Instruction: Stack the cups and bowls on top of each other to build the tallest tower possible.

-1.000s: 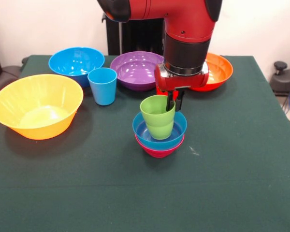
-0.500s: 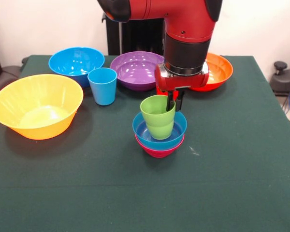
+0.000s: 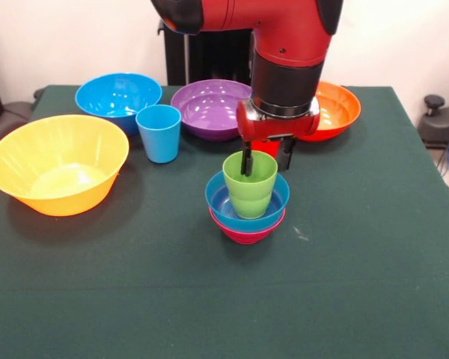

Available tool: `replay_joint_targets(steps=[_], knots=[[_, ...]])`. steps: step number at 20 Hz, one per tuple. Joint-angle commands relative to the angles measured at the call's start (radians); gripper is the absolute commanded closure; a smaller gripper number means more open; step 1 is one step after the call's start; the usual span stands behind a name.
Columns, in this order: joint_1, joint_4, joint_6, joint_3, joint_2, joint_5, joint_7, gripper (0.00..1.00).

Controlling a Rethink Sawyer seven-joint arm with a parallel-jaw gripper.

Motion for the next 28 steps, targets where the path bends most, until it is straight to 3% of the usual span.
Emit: replay_joint_targets(steps=[1, 6, 9, 15, 21, 28], knots=[[0.021, 0.009, -0.014, 0.019, 0.022, -0.112, -0.200, 0.00], [0.016, 0.022, 0.002, 0.028, 0.007, -0.107, -0.193, 0.00], [0.022, 0.119, 0.105, 0.050, -0.123, -0.010, -0.172, 0.00], [0.015, 0.210, 0.154, 0.084, -0.209, 0.080, -0.160, 0.00], [0.007, 0.211, 0.151, 0.095, -0.211, 0.085, -0.172, 0.00], [0.034, 0.222, 0.102, 0.094, -0.137, 0.085, -0.101, 0.00]])
